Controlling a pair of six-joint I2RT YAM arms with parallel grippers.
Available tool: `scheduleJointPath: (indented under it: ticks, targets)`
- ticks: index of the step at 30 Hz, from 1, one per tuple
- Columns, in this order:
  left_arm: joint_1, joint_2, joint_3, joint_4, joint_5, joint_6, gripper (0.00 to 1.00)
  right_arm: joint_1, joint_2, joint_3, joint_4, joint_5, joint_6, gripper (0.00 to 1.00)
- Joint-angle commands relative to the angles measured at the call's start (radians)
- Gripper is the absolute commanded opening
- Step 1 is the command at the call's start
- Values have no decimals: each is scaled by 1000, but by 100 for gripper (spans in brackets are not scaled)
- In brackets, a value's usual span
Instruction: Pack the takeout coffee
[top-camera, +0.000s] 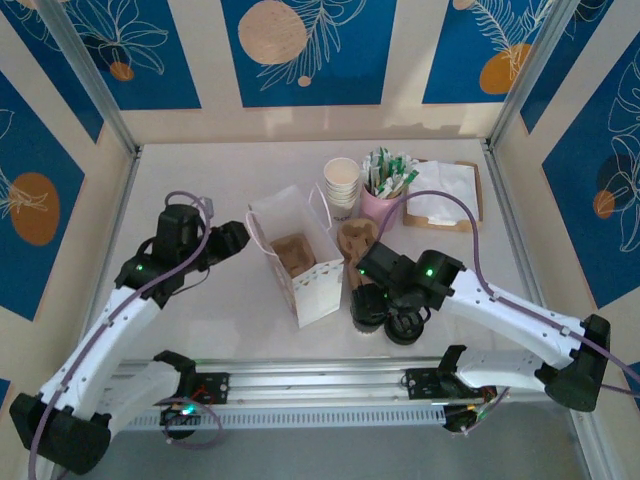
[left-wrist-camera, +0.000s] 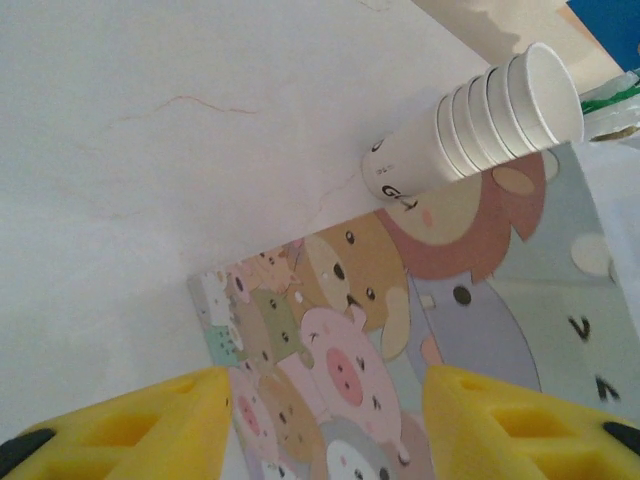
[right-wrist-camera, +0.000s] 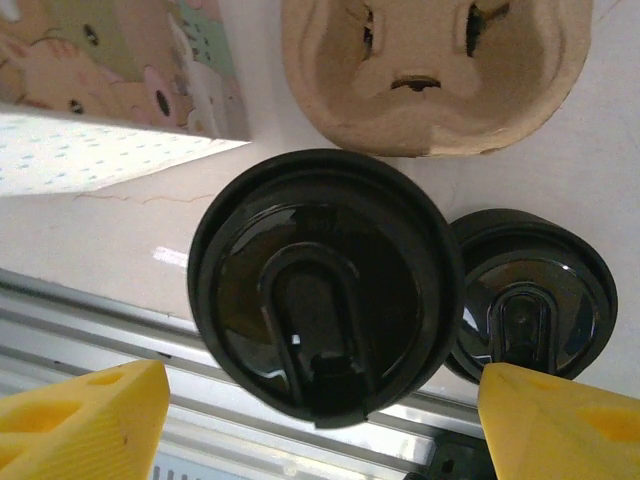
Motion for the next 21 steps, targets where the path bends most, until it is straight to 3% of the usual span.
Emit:
scheduleJointPath:
  ticks: [1,21]
  targets:
    - [3,-36,-13,-86,-37,40,54,-9,-16,-25,28,-57,-26,81]
    - [3,-77,-9,-136,-33,36,56,-11,76,-34,55,-22,-54,79]
